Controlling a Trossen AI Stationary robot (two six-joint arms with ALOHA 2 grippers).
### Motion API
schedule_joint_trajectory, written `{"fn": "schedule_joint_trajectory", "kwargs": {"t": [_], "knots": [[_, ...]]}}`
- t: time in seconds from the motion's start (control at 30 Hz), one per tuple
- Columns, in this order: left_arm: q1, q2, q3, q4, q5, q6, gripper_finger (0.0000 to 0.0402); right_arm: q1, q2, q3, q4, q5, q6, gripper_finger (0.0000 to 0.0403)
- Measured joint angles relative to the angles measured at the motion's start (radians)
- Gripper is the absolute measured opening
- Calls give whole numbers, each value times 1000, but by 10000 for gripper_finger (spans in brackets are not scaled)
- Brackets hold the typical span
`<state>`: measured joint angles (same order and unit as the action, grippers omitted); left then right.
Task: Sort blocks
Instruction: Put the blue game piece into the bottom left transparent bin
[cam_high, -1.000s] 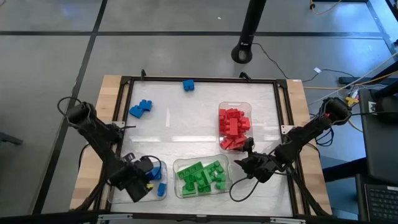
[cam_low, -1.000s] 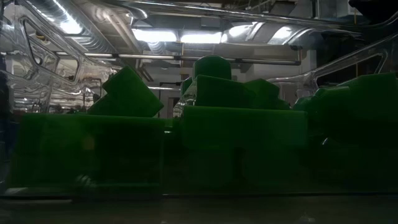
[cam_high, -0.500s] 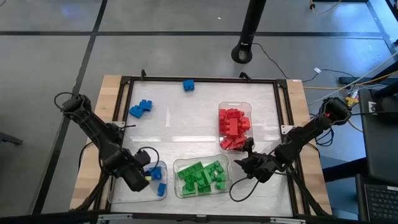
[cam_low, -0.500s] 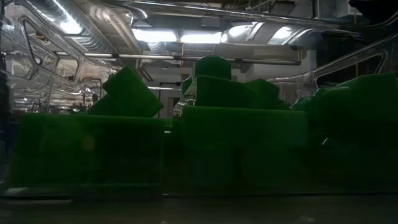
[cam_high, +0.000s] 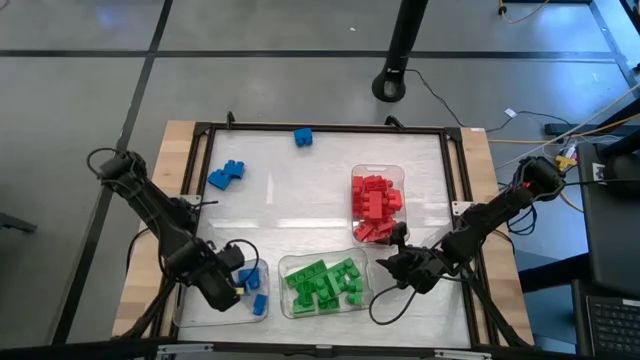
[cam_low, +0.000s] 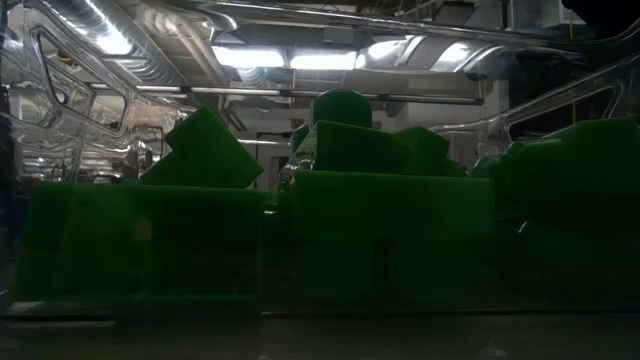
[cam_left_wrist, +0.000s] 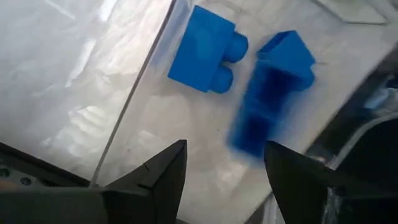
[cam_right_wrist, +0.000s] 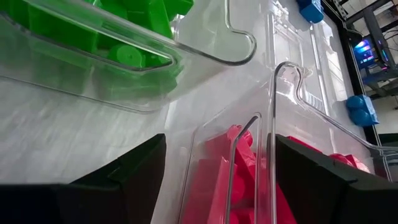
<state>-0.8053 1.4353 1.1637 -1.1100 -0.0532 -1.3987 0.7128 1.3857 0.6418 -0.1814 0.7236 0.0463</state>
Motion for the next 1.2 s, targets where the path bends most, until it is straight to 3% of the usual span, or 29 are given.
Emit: {"fn": "schedule_joint_trajectory", "kwargs": {"t": [0.17, 0.27, 0.53, 0.73, 1.07, 1.2], "knots": [[-2, -46, 0, 42, 3, -3, 202, 0, 0, 0, 0, 0, 0, 282], [20, -67, 0, 0, -47, -2, 202, 0, 0, 0, -2, 0, -1, 282], [139, -67, -5, -167, -442, 155, 202, 0, 0, 0, -3, 7, -3, 282], [254, -67, -124, -189, -629, 426, 202, 0, 0, 0, -3, 17, -3, 282], [440, -66, -439, -101, -740, 590, 198, 0, 0, -3, -5, 58, -5, 282], [546, -66, -448, -43, -715, 599, 198, 0, 0, -28, -2, 79, -1, 282]]}}
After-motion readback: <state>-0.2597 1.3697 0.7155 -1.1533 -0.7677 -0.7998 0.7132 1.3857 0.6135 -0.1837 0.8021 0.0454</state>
